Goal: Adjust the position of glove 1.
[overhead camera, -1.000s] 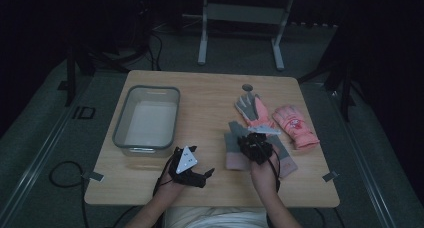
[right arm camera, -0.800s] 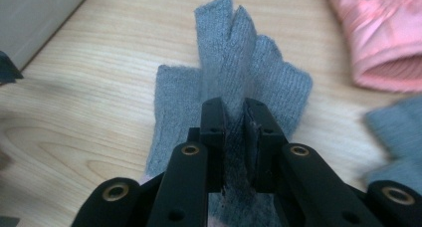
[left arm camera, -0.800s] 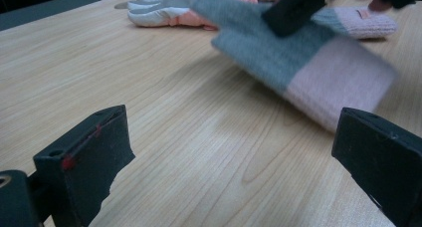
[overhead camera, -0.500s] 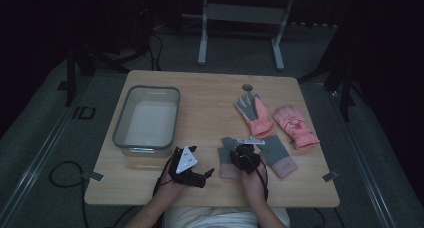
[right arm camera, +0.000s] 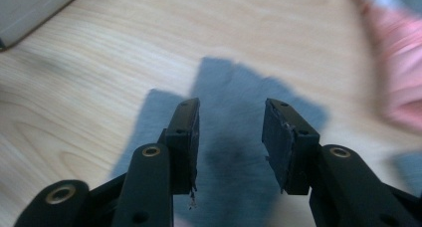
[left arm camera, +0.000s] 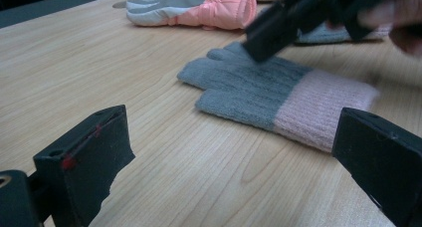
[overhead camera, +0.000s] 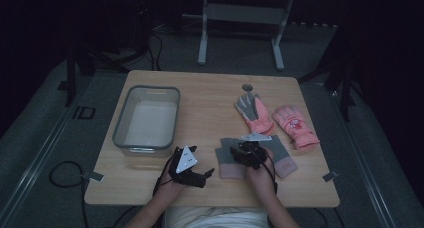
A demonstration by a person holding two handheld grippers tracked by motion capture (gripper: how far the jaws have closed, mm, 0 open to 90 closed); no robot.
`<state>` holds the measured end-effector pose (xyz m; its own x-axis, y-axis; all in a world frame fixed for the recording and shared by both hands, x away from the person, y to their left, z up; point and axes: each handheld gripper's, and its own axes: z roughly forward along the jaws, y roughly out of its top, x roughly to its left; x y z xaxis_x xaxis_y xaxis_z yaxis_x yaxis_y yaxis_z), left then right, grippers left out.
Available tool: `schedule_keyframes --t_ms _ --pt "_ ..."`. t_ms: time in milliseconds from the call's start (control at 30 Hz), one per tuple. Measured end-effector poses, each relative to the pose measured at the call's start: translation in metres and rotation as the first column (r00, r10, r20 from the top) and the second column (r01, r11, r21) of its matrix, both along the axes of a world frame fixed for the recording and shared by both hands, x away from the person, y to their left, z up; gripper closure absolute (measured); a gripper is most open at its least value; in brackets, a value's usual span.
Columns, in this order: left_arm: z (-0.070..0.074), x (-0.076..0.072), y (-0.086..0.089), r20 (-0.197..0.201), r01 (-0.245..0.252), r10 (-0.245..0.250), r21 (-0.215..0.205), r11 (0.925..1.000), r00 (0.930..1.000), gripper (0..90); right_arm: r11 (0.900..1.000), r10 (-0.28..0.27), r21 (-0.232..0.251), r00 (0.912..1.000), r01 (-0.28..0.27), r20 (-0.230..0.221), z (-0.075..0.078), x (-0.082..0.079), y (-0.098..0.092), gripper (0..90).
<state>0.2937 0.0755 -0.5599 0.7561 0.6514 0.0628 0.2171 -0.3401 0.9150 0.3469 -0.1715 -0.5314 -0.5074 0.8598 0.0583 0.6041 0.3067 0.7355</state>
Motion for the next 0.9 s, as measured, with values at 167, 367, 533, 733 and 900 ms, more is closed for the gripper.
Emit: schedule_keyframes --t_ms 167,367,533,733,900 --pt "0.0 0.0 0.0 0.001 0.002 -0.002 0.002 1.0 1.0 1.7 0.991 0.134 -0.039 0.9882 -0.132 0.074 0.024 0.009 -0.04 58.9" --pt "0.0 -0.001 -0.001 0.008 -0.006 0.006 0.009 0.9999 1.0 1.7 0.975 0.214 -0.079 0.9712 -0.207 0.104 0.038 0.016 -0.097 60.6" --pt "0.0 -0.001 -0.001 0.013 -0.007 0.007 0.012 0.9999 0.9999 1.7 0.957 0.263 -0.141 0.9634 -0.254 0.051 0.04 0.02 -0.137 60.5" --pt "0.0 -0.002 -0.002 0.021 -0.016 0.015 0.016 0.9997 0.9997 1.7 0.946 0.276 -0.178 0.9612 -0.271 0.004 0.02 0.024 -0.155 56.3" --pt "0.0 -0.002 -0.001 0.021 -0.017 0.017 0.014 0.9998 0.9996 1.7 0.945 0.284 -0.161 0.9584 -0.285 -0.028 0.003 0.032 -0.154 58.3"
